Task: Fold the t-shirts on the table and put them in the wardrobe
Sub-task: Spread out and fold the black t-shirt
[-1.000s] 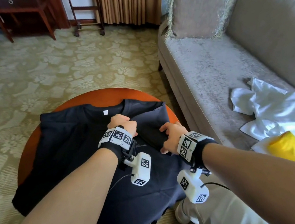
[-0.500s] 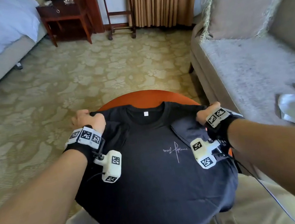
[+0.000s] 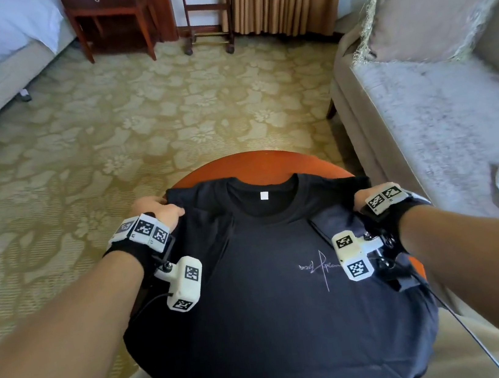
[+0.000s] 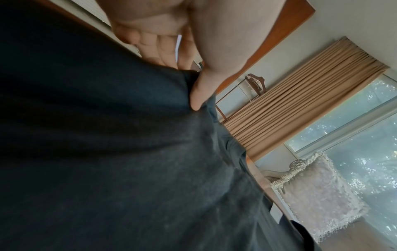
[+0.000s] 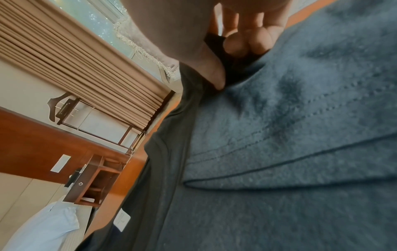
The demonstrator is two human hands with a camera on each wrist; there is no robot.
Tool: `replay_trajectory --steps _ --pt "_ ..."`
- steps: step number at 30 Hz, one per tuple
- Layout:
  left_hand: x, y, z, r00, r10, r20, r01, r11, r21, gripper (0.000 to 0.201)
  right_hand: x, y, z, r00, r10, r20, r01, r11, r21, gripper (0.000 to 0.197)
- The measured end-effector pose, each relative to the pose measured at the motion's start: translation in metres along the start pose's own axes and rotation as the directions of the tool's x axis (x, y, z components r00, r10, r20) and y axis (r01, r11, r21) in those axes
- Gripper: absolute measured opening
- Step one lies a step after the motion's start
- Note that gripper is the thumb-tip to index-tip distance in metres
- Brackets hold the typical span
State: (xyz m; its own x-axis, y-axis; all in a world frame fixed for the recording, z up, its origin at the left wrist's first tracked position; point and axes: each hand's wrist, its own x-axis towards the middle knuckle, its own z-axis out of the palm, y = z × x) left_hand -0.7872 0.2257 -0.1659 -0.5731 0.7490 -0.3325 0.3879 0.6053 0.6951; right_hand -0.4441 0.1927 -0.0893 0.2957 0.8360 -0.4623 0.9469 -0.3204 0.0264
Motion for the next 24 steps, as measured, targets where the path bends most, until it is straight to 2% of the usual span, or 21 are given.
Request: replay_trajectory --steps 2,3,6,10,12,14,17,18,19,24 --pt "0.009 0.006 0.003 1.000 -0.014 -0.005 0.014 0.999 -0.044 0.017 0.011 -0.001 -0.003 0.999 -0.028 0.027 0.030 0.997 -0.078 0.012" --pt "0.014 0.008 0.005 1.000 -0.017 -0.011 0.016 0.998 -0.062 0.016 0.016 -0.002 -0.003 1.000 -0.019 0.008 0.020 0.998 -0.056 0.009" --pt "0.031 0.017 0.007 0.999 -0.039 -0.030 0.036 0.995 -0.090 0.009 0.039 -0.005 -0.003 0.999 -0.017 -0.043 0.018 1.000 0.024 0.011" --pt "0.046 0.039 0.001 1.000 -0.027 -0.009 0.025 0.982 -0.189 0.020 0.059 -0.019 -0.018 0.992 0.022 -0.125 0.009 0.969 0.246 0.028" --pt "0.053 0.052 -0.009 0.998 -0.002 0.065 0.019 0.967 -0.255 0.026 0.059 -0.026 -0.033 0.978 0.079 -0.191 0.022 0.877 0.480 0.034" --pt "0.049 0.069 -0.022 0.996 0.022 0.088 0.015 0.918 -0.395 0.041 0.057 -0.028 -0.047 0.962 0.124 -0.243 0.045 0.807 0.589 0.019" --pt "0.030 0.087 -0.040 0.995 0.049 0.092 0.006 0.854 -0.520 0.029 0.039 -0.025 -0.066 0.920 0.227 -0.319 0.087 0.678 0.730 0.024" --pt "0.019 0.090 -0.048 0.992 0.060 0.108 0.011 0.826 -0.564 0.028 0.030 -0.022 -0.070 0.908 0.228 -0.350 0.129 0.645 0.754 0.022" --pt "0.010 0.089 -0.055 0.991 0.064 0.121 0.023 0.795 -0.606 0.030 0.023 -0.019 -0.073 0.918 0.218 -0.332 0.131 0.622 0.772 0.019" --pt "-0.034 0.051 -0.084 0.990 0.089 0.113 0.026 0.660 -0.750 0.036 -0.033 0.013 -0.062 0.958 0.087 -0.274 0.156 0.642 0.751 0.027"
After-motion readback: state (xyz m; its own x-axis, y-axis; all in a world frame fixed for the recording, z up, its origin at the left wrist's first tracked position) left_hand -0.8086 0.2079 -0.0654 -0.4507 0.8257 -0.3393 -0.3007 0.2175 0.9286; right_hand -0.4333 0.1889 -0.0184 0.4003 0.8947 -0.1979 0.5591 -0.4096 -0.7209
